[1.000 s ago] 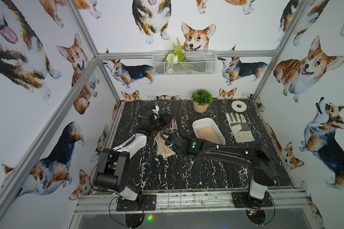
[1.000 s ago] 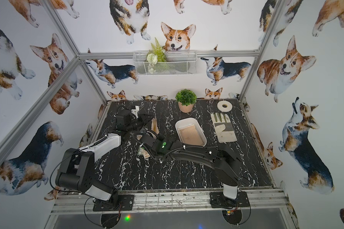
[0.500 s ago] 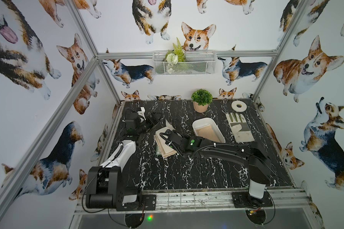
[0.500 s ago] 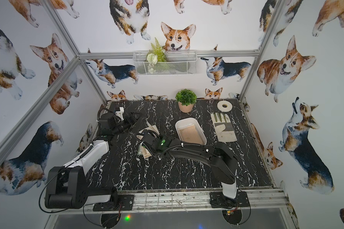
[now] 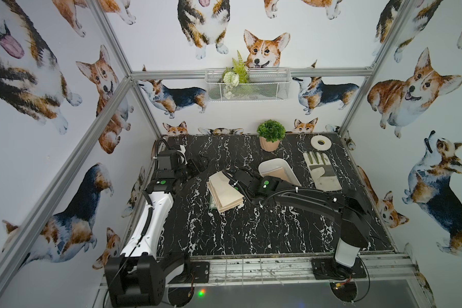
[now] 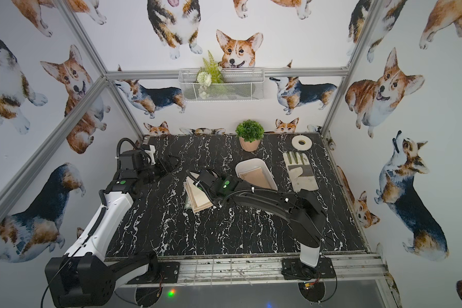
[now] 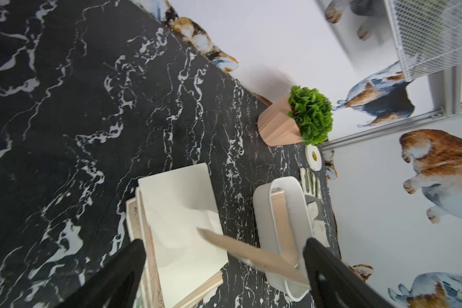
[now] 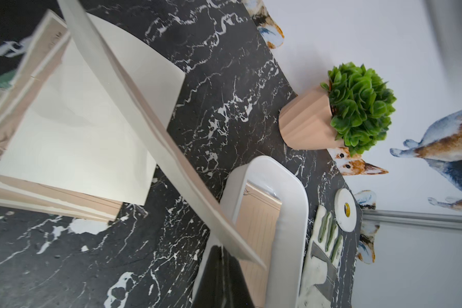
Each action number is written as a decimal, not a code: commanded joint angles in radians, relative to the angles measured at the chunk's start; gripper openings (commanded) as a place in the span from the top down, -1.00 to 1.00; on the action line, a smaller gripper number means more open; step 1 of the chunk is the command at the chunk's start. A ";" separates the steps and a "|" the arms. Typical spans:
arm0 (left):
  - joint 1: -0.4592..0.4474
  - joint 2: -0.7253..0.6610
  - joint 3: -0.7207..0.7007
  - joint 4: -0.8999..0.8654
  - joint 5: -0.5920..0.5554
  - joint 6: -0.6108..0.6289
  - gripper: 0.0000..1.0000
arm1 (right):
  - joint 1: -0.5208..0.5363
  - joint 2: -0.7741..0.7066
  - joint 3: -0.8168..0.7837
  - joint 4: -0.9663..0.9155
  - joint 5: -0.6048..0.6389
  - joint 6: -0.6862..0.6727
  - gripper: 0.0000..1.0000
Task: Take out the stationery paper from the storage box
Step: Place the stationery paper at the center of the board.
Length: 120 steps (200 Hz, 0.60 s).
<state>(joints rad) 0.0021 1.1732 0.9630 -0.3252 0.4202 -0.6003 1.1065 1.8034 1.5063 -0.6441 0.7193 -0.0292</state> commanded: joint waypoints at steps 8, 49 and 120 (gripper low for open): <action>0.016 -0.009 -0.017 -0.043 0.000 -0.001 -0.91 | -0.023 0.024 0.035 -0.025 0.037 0.000 1.00; 0.018 -0.027 -0.015 -0.060 0.007 -0.007 -0.91 | -0.022 0.213 0.237 -0.095 -0.005 0.035 1.00; 0.039 -0.046 -0.013 -0.097 -0.003 0.008 -0.91 | 0.086 0.429 0.404 -0.181 -0.005 0.035 1.00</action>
<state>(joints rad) 0.0334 1.1309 0.9474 -0.4129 0.4168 -0.6018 1.1606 2.2105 1.8824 -0.7792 0.7273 -0.0147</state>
